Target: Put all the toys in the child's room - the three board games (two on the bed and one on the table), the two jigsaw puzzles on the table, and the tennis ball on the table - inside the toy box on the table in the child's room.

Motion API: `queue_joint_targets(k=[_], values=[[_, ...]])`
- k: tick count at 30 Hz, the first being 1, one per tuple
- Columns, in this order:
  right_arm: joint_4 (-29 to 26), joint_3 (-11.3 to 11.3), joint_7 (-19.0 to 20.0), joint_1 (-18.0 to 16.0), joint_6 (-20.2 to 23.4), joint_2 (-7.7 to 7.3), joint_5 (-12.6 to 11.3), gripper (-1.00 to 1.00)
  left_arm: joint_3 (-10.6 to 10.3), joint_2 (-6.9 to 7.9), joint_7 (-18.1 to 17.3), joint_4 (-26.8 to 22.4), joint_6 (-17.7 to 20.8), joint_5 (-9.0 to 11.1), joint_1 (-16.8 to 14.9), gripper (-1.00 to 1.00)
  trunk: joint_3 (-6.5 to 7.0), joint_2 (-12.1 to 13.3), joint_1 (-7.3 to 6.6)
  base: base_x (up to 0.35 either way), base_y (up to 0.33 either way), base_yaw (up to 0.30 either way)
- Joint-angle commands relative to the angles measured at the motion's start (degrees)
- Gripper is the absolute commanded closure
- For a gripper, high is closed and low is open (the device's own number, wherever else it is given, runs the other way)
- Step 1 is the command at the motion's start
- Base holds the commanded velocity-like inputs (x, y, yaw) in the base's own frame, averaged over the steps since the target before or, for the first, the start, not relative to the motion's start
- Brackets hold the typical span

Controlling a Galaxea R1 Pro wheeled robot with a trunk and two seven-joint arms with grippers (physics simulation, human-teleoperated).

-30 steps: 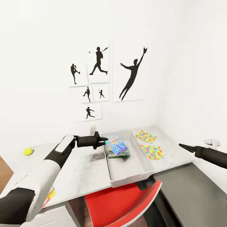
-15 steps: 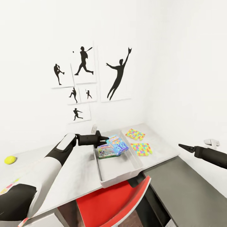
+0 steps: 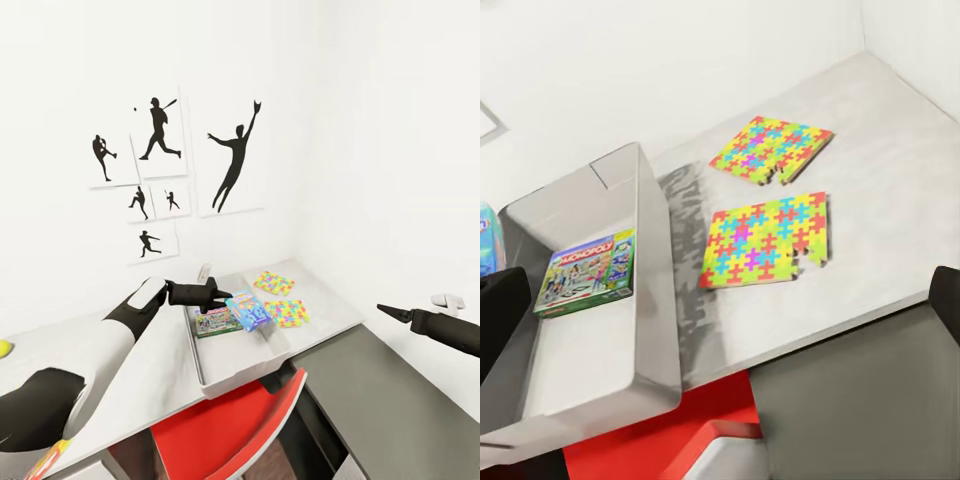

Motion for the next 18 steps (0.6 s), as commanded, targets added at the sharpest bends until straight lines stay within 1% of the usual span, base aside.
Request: queue_joint_targets(k=[1, 2, 5, 8, 18], values=[[-0.01, -0.05, -0.03, -0.07, 0.47, -0.01, -0.29, -1.0, -0.74, 0.07, -0.16, 0.55, 0.0, 0.32, -0.3, 1.0, -0.13, -0.13, 0.04, 0.0, 0.0, -0.03], [-0.01, -0.05, -0.03, -0.07, 0.47, -0.01, -0.29, -1.0, -0.74, 0.07, -0.16, 0.55, 0.0, 0.32, -0.3, 1.0, -0.13, -0.13, 0.04, 0.0, 0.0, -0.03], [0.01, -0.04, -0.03, -0.07, 0.47, -0.02, -0.29, -1.0, -1.86, 0.06, -0.11, 1.65, 0.0, 0.32, -0.69, 1.0, -0.13, -0.13, 0.04, 0.0, 0.0, -0.02], [0.01, -0.04, -0.03, -0.07, 0.47, -0.02, -0.29, -1.0, -2.37, 0.11, -0.1, 2.11, 0.0, 0.32, -0.83, 1.0, -0.13, -0.13, 0.04, 0.0, 0.0, -0.012], [0.04, -0.04, -0.08, -0.07, 0.47, 0.0, -0.29, -1.0, -3.11, 0.6, 0.65, 2.82, 0.0, 0.31, -1.1, 1.0, -0.13, -0.13, 0.04, 0.0, 0.0, -0.005]])
